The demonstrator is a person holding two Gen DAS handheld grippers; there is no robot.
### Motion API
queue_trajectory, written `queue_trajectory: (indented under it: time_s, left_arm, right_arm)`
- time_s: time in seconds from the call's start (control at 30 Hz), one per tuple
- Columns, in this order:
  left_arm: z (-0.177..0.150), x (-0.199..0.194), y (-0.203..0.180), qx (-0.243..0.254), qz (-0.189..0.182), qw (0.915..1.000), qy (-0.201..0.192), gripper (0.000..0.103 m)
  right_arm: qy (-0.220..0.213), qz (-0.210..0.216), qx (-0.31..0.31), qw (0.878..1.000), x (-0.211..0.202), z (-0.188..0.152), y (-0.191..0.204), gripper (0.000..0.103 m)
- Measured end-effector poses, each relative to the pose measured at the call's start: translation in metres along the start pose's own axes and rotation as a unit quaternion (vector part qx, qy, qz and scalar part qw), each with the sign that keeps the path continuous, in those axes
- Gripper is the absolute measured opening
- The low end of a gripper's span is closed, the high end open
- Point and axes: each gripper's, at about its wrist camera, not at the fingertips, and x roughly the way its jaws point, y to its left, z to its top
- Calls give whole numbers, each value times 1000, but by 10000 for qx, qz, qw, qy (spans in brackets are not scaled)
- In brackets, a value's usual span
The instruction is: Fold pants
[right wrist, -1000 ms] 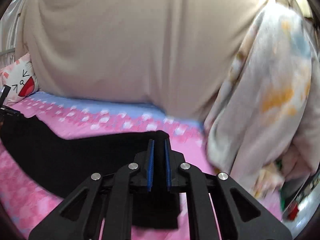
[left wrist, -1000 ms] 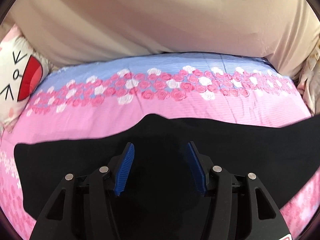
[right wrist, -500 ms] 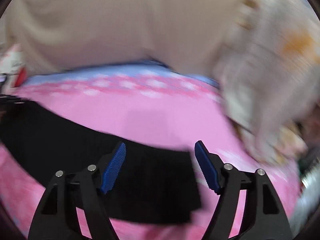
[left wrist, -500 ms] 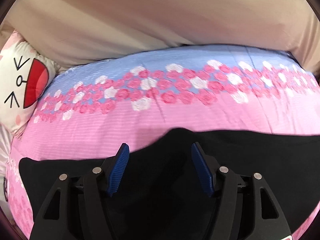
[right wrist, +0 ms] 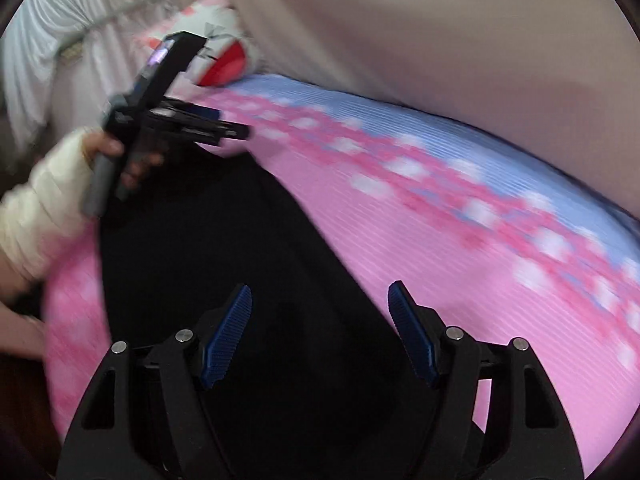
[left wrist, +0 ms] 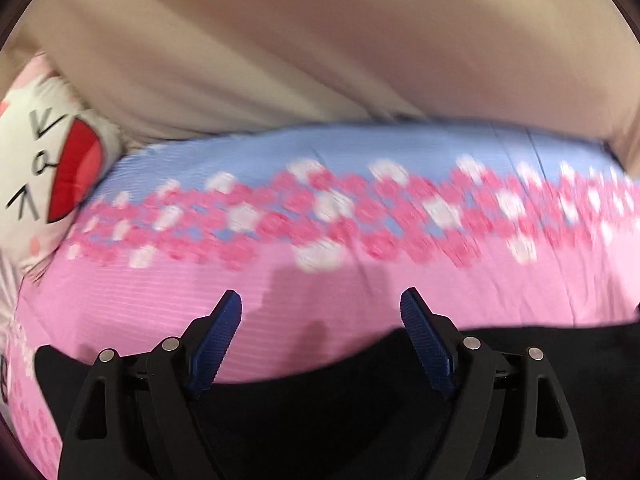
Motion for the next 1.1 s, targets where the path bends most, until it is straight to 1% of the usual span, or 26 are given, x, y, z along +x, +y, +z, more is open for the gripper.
queue_trajectory:
  time_s: [0.07,0.1,0.17,0.2,0.27,0.3,0.4,0.47,0.5,0.53,0.57,0.6,0.67,0.7,0.73,0.77,0.8,0.83,0.87,0.9,0.93,0.97,1.0,1.03,1.07,1.1]
  left_arm:
    - [2,-12,23,-320,-15,9994,-151,79]
    - [2,-16,28,-374,-41,9991,-172,79]
    - [-4,-25,42,-439,16,9988,-228,79]
    - [-8,-29,48,-442,82,9987,-244,79]
    - [-17,-33,58,-421,148,9988,-208,79]
    - [-22,-34,63,-403,192,9988,-185,79]
    - [-38,-33,77,-362,357,9986,-119,80]
    - [-50,-19,94,-416,657,9968,173,81]
    - [-56,-13,103,-463,761,9957,263,81]
    - [-60,-9,109,-486,747,9957,259,81]
    - [-63,-4,116,-489,708,9960,224,81]
    - [-64,6,121,-404,737,9963,168,82]
    - [-58,24,124,-164,954,9953,76,83]
    - [-54,31,124,-80,1203,9927,84,83]
    - [-45,48,126,43,1568,9873,259,83]
    - [-38,56,130,28,1529,9876,360,84]
    - [-34,60,137,-113,1409,9893,371,84]
    - [-29,64,148,-348,1293,9900,446,84]
    - [-25,67,159,-595,1220,9894,516,83]
    - [-25,67,165,-739,1220,9882,550,82]
    - [-26,64,172,-920,1299,9855,579,81]
    - [-26,58,176,-999,1319,9849,516,81]
    - [-28,49,179,-1049,1240,9859,403,81]
    - [-30,34,180,-1084,1206,9864,268,81]
    - [-32,20,177,-1059,1259,9863,136,81]
    - [-34,1,171,-933,1332,9867,-57,81]
  right_arm:
    - [88,597,76,9981,26,27,5,65]
    - [150,779,40,9968,42,41,9,64]
    - [341,938,-143,9949,75,62,16,64]
    - [534,1002,-230,9933,96,71,20,59]
    - [840,1155,-243,9895,127,78,23,53]
    - [941,1228,-294,9875,137,78,25,45]
    - [1104,1231,-497,9850,157,79,38,44]
    - [1116,1221,-423,9853,166,81,40,44]
    - [1051,1201,-419,9863,169,83,42,36]
    - [1017,1078,-461,9879,172,87,43,22]
    - [999,1045,-443,9885,173,91,40,19]
    - [935,1044,-371,9894,174,96,35,13]
    - [824,962,-258,9916,178,104,24,11]
    - [763,909,-208,9927,179,109,17,10]
    - [743,859,-183,9934,179,111,11,10]
    - [825,831,-135,9930,185,110,5,10]
    - [871,1000,23,9912,190,107,-3,9]
    - [869,1071,179,9903,187,107,-8,9]
    - [802,1026,248,9912,176,108,-9,10]
    - [645,869,181,9940,163,108,-7,13]
    - [404,513,36,9979,144,106,-3,15]
    - [243,241,-79,9994,125,102,0,15]
    - [145,64,-102,9998,102,92,2,15]
    - [54,-113,-30,9999,79,79,1,15]
    - [-12,-248,39,9997,65,68,-1,15]
    - [-136,-495,171,9985,38,48,-4,15]
